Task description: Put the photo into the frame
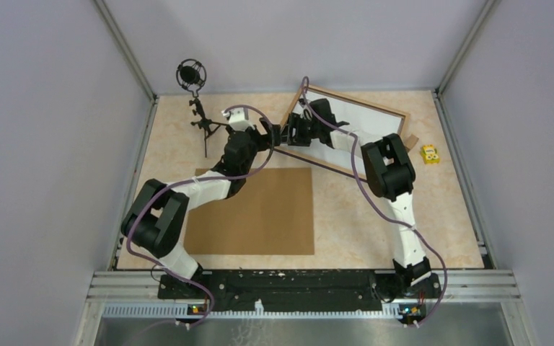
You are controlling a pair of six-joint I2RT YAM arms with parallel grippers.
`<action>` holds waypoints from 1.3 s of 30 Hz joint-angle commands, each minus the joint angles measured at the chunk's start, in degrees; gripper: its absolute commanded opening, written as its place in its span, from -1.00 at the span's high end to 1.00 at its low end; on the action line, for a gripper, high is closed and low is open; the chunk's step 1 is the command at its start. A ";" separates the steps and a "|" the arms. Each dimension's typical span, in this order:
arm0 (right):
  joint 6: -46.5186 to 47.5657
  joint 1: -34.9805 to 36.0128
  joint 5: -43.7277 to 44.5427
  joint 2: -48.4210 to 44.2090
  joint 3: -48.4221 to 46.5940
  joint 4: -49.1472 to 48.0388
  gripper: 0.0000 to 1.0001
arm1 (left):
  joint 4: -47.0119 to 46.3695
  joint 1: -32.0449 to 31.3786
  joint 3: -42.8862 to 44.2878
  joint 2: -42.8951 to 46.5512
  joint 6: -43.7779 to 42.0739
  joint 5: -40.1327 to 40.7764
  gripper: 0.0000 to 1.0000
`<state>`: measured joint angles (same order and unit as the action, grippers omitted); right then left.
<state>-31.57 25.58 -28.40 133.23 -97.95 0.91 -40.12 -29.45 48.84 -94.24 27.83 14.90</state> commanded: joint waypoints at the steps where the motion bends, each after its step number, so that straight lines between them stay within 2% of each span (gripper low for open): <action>1: -0.16 1.31 -0.79 0.46 -1.42 -0.47 -0.18 | 0.69 0.10 -0.69 6.47 3.76 -1.45 -0.95; 10: -1.43 4.80 -2.05 -1.29 1.94 -4.42 -0.19 | 15.63 0.13 -2.41 16.95 13.15 -12.86 -0.96; 14: -0.91 5.88 -2.33 -2.74 2.68 -3.92 -0.19 | 23.32 0.11 -6.44 23.94 13.72 -16.59 -0.96; 19: -0.46 6.63 -2.88 -6.40 6.82 -4.56 -0.22 | 34.89 0.10 -9.20 33.52 11.97 -17.17 -0.97; 25: 5.58 7.55 2.21 -15.52 9.85 4.14 -0.38 | 43.84 0.08 -14.60 42.70 11.24 -18.70 -0.97; 27: 5.91 7.52 6.29 -21.73 14.64 4.52 -0.51 | 44.36 0.05 -17.51 44.37 11.49 -19.92 -0.97; 30: 3.41 7.55 11.78 -31.82 27.20 1.18 -0.68 | 43.86 0.11 -21.43 43.61 11.84 -22.96 -0.97; 33: 0.39 7.37 14.67 -40.55 42.19 -3.26 -0.73 | 43.74 0.01 -23.14 40.53 12.56 -26.23 -0.97; 36: -1.97 6.40 12.34 -46.44 51.49 -7.89 -0.78 | 42.25 0.01 -25.55 39.00 13.01 -28.01 -0.95; 39: -3.47 3.80 7.57 -47.82 55.85 -10.77 -0.77 | 40.54 -0.08 -29.31 39.03 14.36 -28.74 -0.95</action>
<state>-31.94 31.90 -18.00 86.37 -46.83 -4.14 3.60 -29.45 23.05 -55.42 40.73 -10.66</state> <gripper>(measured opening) 0.886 0.977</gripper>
